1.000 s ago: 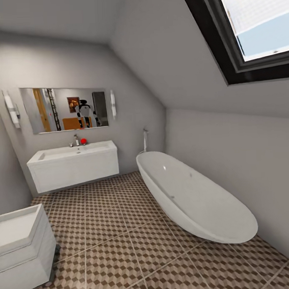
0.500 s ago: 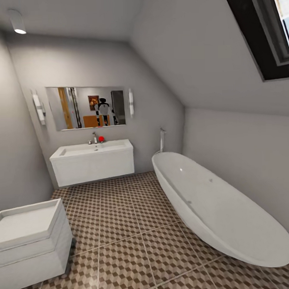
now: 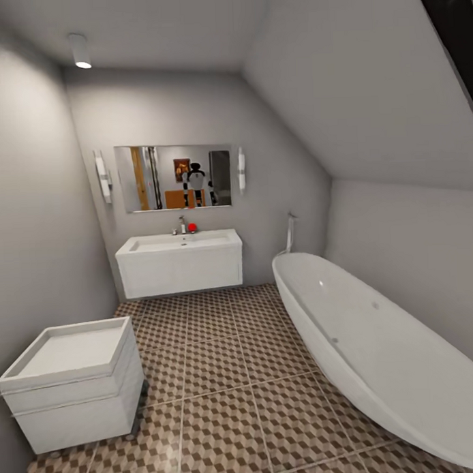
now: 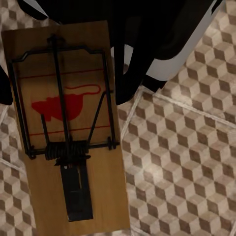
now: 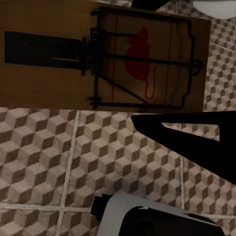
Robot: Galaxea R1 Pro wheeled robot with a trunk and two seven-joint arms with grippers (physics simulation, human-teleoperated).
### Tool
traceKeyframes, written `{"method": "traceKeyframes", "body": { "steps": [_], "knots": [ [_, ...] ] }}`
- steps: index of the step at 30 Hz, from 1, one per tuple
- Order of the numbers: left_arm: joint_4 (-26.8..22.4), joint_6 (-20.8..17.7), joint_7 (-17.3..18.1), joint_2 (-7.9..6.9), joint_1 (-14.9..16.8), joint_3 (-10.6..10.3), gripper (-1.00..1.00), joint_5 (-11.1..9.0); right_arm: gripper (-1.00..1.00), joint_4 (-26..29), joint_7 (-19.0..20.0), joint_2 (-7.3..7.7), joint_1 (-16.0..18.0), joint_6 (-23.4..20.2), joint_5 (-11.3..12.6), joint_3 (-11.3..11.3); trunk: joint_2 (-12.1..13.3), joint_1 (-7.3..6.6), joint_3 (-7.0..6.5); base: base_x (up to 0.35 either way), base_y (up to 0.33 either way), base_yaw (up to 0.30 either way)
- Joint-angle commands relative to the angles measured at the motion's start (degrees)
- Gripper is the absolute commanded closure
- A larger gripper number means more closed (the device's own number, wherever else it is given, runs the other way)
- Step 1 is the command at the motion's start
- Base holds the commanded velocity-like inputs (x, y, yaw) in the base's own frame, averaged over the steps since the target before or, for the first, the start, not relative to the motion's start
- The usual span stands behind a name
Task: Take the four mousetraps from the cabinet in the bathroom and place them on the bathroom floor. Make sure all four end up on the same floor surface, and ensure that at least two of them are either under or directly next to the same bathroom sink.
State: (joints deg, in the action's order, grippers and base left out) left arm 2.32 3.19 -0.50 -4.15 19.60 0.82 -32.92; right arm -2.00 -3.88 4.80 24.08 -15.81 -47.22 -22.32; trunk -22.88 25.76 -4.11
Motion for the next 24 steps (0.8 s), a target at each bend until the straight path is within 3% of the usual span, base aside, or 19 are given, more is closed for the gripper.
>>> {"method": "traceKeyframes", "body": {
  "steps": [1,11,18,24],
  "knots": [
    [0.2,0.3,-0.1,0.02,0.1,0.1,1.00,0.2,1.00,-0.2,-0.3,0.03,0.0,0.0,-0.4,-0.5,0.0,0.02,-0.03,0.000,0.000,0.253],
    [0.2,0.3,-0.1,0.01,0.1,0.1,1.00,0.2,1.00,-0.2,-0.3,0.03,0.0,0.6,-0.4,-0.5,0.0,0.02,-0.55,0.031,-0.013,0.253],
    [0.2,0.3,-0.1,0.01,0.1,0.1,1.00,0.2,1.00,-0.2,-0.3,0.03,0.0,1.2,-0.4,-0.5,0.0,0.02,-0.88,0.272,-0.094,0.231],
    [0.2,0.3,-0.1,0.01,0.1,0.1,1.00,0.2,1.00,-0.2,-0.3,0.03,0.0,1.8,-0.3,-0.5,0.0,0.02,-0.95,0.311,-0.109,0.062]
  ]
}}
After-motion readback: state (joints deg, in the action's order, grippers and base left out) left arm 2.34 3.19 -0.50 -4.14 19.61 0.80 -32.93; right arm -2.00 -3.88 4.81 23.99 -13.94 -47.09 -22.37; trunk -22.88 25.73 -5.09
